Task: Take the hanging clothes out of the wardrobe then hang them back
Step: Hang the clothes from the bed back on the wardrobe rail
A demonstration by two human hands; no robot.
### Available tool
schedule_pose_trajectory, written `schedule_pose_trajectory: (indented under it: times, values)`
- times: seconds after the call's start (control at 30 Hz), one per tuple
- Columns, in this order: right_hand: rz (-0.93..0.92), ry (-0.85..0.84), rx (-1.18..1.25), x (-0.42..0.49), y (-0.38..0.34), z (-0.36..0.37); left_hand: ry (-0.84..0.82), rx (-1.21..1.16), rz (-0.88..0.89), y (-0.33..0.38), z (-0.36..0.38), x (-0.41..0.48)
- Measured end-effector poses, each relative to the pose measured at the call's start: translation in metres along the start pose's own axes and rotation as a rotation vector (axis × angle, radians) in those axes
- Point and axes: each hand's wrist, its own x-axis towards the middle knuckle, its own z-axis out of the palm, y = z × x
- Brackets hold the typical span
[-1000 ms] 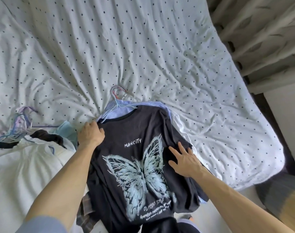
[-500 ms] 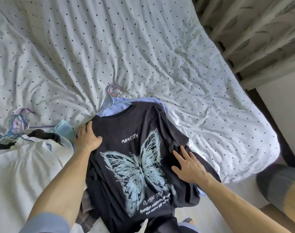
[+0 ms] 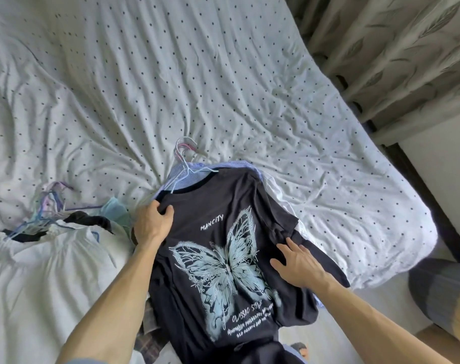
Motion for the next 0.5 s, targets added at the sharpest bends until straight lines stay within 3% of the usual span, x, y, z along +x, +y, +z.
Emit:
schedule_pose_trajectory:
  times: [0.2,0.5]
  values:
    - [-0.036,0.168,0.311,-0.063,-0.003,-0.012,0.088,-0.033,0.16,0.047,-0.022,-0.092]
    - [-0.226,0.596,1.515,-0.208,0.039,-0.025,-0.041,-0.039,0.733,0.155,-0.043,-0.254]
